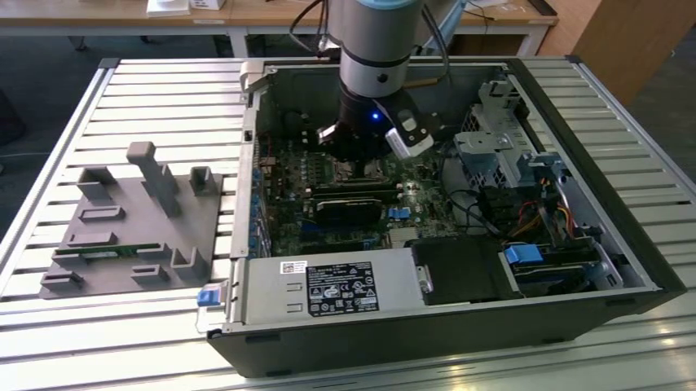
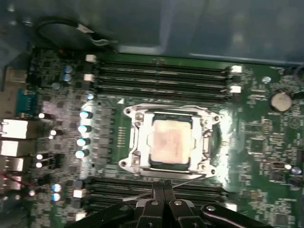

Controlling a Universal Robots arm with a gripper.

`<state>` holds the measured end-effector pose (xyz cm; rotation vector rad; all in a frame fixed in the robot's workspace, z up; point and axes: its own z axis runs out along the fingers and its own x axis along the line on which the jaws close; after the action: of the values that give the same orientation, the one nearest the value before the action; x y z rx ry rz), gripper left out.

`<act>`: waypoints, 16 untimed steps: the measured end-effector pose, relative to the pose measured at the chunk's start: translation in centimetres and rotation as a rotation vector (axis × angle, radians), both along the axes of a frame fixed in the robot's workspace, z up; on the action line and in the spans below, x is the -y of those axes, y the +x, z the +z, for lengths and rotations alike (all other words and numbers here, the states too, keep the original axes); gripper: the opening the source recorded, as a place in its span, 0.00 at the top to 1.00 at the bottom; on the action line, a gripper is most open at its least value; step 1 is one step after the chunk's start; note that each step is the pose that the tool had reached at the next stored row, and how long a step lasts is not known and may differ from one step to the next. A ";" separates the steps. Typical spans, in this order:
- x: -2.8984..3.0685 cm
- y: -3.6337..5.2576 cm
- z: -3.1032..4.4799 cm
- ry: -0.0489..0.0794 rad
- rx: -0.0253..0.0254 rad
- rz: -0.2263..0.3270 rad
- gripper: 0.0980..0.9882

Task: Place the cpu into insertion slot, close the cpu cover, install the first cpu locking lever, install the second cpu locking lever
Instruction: 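Install the second cpu locking lever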

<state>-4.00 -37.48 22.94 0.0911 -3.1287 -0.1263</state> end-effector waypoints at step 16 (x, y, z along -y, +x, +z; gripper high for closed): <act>0.66 -1.97 -1.23 0.031 0.0000 0.000 0.99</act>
<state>-5.97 -38.15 21.71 0.0915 -3.1272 -0.1753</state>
